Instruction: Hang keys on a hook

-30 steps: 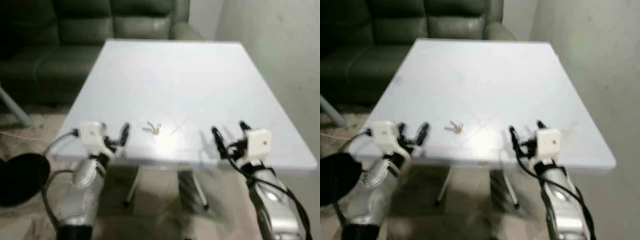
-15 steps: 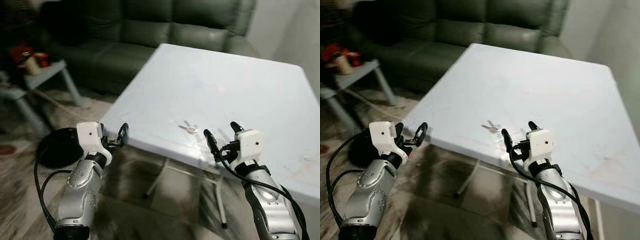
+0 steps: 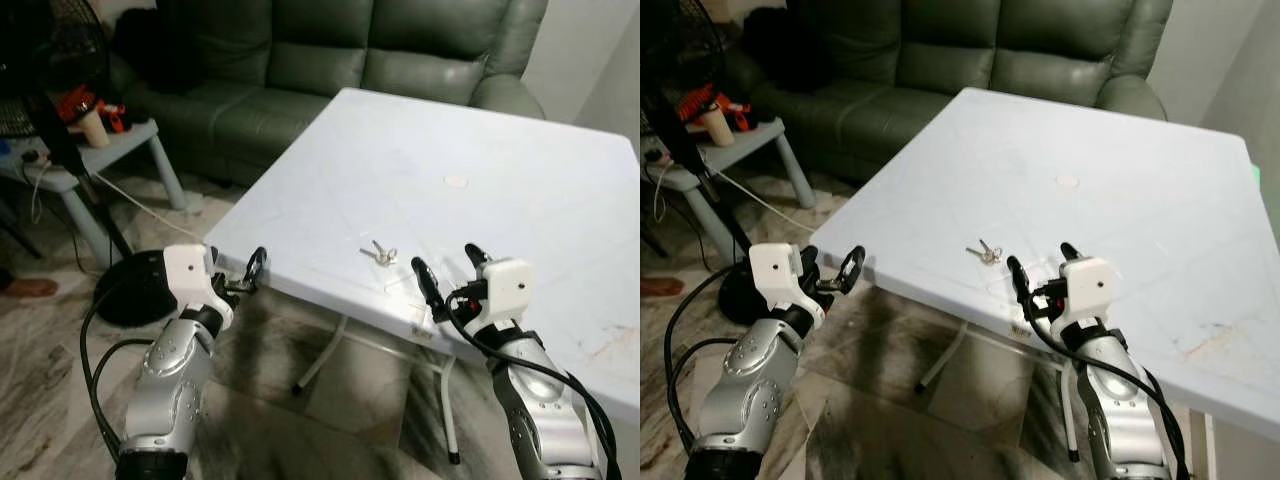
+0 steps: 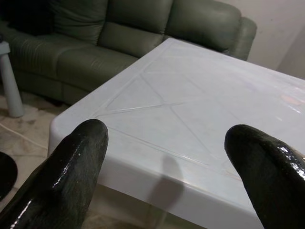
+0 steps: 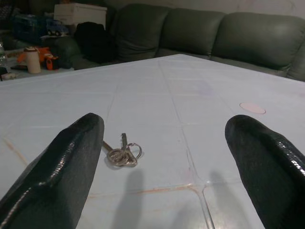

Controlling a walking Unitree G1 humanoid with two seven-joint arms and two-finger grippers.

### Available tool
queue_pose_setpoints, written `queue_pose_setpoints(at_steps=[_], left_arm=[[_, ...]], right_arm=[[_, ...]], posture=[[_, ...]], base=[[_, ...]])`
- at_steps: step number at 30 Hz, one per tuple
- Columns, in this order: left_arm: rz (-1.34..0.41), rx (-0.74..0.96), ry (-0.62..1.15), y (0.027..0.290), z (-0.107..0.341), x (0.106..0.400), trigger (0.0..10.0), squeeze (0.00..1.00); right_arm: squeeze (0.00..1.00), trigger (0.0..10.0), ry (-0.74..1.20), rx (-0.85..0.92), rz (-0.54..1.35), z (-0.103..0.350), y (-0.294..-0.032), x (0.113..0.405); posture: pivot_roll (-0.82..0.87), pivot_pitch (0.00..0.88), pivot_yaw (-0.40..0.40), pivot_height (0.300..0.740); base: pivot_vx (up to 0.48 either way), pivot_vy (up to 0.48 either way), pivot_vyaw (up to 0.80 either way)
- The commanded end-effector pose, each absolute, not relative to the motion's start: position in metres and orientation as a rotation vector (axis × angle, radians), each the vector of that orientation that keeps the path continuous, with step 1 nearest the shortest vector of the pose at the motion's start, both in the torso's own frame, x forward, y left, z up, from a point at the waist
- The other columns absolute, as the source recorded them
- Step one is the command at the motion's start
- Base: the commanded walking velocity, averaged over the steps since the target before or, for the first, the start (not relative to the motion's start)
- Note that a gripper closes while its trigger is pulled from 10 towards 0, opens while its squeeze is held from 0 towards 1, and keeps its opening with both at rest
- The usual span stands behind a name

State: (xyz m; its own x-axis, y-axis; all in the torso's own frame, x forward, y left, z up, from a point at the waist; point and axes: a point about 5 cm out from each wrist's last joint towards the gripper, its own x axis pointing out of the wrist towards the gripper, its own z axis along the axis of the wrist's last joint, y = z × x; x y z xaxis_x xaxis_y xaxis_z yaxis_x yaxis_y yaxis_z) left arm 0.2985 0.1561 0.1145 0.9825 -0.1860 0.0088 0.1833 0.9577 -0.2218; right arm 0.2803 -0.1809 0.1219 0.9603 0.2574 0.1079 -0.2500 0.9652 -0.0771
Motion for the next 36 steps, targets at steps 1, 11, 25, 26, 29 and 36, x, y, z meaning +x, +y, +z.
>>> queue_pose_setpoints(at_steps=[1,11,25,26,29,36], left_arm=[[-0.184,-0.218,0.008,0.158,0.116,0.300,10.0,0.00],[-0.212,-0.214,0.013,0.152,0.113,0.294,10.0,0.00],[-0.297,-0.203,0.038,0.127,0.109,0.274,10.0,0.00],[-0.303,-0.198,0.042,0.125,0.109,0.271,10.0,0.00],[-0.313,-0.201,0.047,0.122,0.108,0.266,10.0,0.00],[-0.317,-0.200,0.056,0.117,0.109,0.254,10.0,0.00]], right_arm=[[0.00,10.0,-0.128,-0.059,0.264,0.125,-0.180,0.281],[0.00,10.0,-0.103,-0.142,0.259,0.123,-0.177,0.286],[0.00,10.0,0.006,-0.133,0.330,0.126,-0.166,0.319],[0.00,10.0,0.010,-0.125,0.332,0.127,-0.163,0.323],[0.00,10.0,0.022,-0.114,0.325,0.130,-0.158,0.331],[0.00,10.0,0.024,-0.098,0.375,0.137,-0.133,0.347]], posture=[[0.02,0.024,-0.035,0.732],[0.02,0.037,-0.042,0.732],[0.03,0.103,-0.054,0.732],[0.03,0.110,-0.057,0.732],[0.04,0.124,-0.065,0.732],[0.07,0.160,-0.085,0.732]], base=[[0.000,0.000,0.00],[0.000,0.000,0.00],[0.000,0.000,0.00],[0.000,0.000,0.00],[0.000,0.000,0.00],[0.000,0.000,0.00]])
